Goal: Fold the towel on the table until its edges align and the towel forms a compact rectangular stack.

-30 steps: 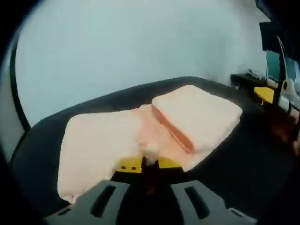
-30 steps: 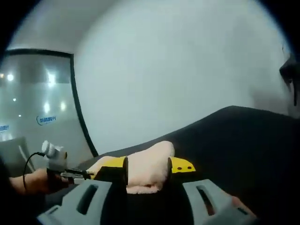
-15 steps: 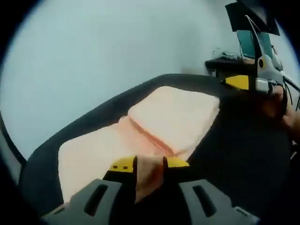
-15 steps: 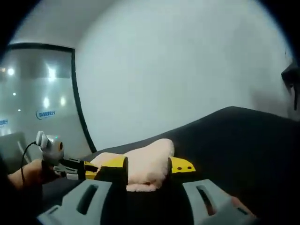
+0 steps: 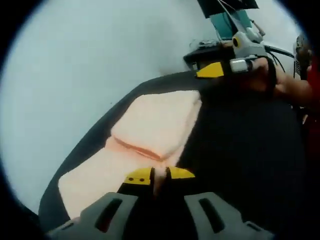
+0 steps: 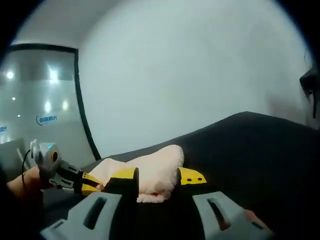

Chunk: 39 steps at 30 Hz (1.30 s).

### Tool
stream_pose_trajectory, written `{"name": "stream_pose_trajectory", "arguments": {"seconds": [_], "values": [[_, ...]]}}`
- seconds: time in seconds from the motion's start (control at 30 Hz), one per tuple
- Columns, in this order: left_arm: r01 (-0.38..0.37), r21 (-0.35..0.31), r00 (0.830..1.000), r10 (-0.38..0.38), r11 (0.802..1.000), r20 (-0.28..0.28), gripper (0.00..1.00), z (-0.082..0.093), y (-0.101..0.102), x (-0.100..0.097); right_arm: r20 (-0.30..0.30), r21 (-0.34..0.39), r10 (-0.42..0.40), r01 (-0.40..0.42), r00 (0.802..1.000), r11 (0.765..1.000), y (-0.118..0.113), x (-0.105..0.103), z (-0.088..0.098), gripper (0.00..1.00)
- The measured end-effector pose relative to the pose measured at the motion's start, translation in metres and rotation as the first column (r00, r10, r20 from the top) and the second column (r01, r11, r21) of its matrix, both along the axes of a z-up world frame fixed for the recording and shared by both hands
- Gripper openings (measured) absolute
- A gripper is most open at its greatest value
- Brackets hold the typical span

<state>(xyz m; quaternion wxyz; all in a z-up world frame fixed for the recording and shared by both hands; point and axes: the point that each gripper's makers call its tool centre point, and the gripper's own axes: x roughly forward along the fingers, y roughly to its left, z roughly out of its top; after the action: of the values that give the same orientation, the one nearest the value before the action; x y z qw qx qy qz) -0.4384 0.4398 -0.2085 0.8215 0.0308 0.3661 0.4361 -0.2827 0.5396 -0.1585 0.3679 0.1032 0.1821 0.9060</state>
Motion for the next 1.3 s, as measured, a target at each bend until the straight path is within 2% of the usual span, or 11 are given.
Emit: {"name": "stream_pose_trajectory", "arguments": {"seconds": [0.1,0.2,0.33,0.43,0.47,0.53,0.63,0.7,0.87,1.1,1.3], "values": [[-0.019,0.061,0.982,0.007,0.998,0.19,0.18,0.04,-0.012,-0.011,-0.054,-0.042,-0.015,0.013,0.998,0.999,0.004,0.005,0.001,0.28],[-0.15,0.239,0.849,0.001,0.96,0.529,0.18,0.112,-0.02,-0.059,-0.109,-0.152,-0.065,0.048,0.992,0.987,0.014,0.012,-0.006,0.35],[-0.509,0.377,0.68,0.093,0.774,0.727,0.22,0.123,-0.023,-0.174,-0.1,-0.345,-0.188,0.143,0.977,0.927,0.024,0.022,-0.027,0.36],[-0.616,0.468,0.711,0.192,0.633,0.676,0.19,0.095,-0.041,-0.21,-0.133,-0.469,-0.203,0.119,0.97,0.875,0.021,0.006,-0.025,0.39],[-0.688,0.366,0.664,0.339,0.627,0.666,0.18,0.084,-0.043,-0.226,-0.078,-0.483,-0.224,0.16,0.971,0.861,0.021,0.004,-0.03,0.43],[-0.654,0.517,0.697,0.175,0.552,0.695,0.17,0.123,-0.05,-0.218,-0.042,-0.489,-0.266,0.212,0.963,0.846,0.022,-0.002,-0.031,0.45],[-0.686,0.384,0.659,0.303,0.618,0.689,0.18,0.085,-0.042,-0.221,-0.007,-0.518,-0.299,0.253,0.954,0.817,0.022,-0.012,-0.038,0.43],[-0.691,0.393,0.679,0.359,0.607,0.64,0.18,0.078,-0.04,-0.225,0.048,-0.517,-0.298,0.279,0.953,0.809,0.028,-0.023,-0.045,0.38],[-0.723,0.366,0.616,0.309,0.586,0.725,0.17,0.086,-0.042,-0.238,0.306,-0.413,-0.201,0.32,0.931,0.853,0.035,-0.043,-0.066,0.17],[-0.759,0.266,0.525,0.317,0.594,0.79,0.16,0.077,-0.05,-0.238,0.202,-0.426,-0.293,0.353,0.935,0.833,0.033,-0.031,-0.043,0.05],[-0.761,0.254,0.512,0.313,0.597,0.8,0.16,0.078,-0.061,-0.227,0.255,-0.199,-0.376,0.428,0.891,0.881,0.025,-0.044,0.009,0.06]]}}
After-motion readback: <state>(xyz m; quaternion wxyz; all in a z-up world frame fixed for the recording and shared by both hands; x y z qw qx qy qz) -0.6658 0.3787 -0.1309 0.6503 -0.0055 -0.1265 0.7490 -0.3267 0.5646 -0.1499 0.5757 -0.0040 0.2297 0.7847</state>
